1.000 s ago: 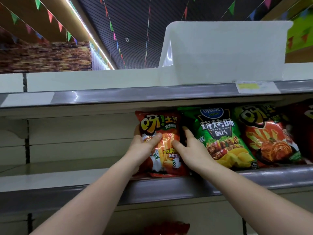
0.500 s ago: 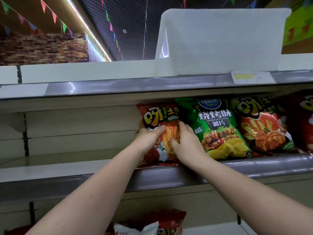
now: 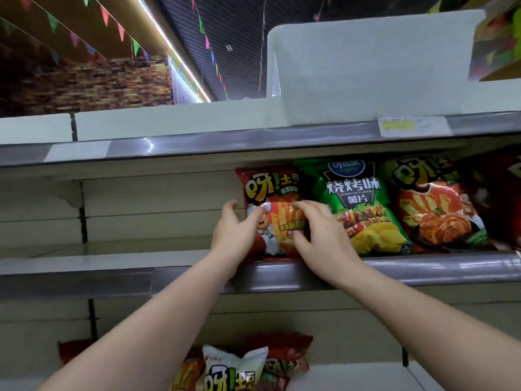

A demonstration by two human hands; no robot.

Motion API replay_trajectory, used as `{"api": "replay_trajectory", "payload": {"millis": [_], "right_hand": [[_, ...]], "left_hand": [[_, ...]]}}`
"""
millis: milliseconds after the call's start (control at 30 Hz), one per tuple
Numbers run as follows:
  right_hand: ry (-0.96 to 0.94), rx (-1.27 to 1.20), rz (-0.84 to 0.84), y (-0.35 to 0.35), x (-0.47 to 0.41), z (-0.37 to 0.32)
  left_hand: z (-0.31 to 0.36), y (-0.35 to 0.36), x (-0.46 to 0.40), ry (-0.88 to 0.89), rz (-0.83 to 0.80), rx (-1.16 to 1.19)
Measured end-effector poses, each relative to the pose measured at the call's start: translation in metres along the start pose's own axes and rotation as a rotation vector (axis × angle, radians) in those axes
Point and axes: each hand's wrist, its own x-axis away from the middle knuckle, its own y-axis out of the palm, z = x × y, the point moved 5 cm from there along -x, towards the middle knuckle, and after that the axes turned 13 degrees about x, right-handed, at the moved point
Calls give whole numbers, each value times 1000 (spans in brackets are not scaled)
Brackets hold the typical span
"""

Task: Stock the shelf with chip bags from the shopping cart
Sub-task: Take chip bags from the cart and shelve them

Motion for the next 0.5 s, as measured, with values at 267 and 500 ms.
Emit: {"api": "replay_trajectory", "payload": {"millis": [267, 500], "right_hand": [[-90, -169, -72, 18, 16, -34], [-128, -370, -238, 57, 46, -92]], "left_hand": [[-3, -55, 42, 36, 205, -69], [-18, -133, 92, -31, 371, -109]]}}
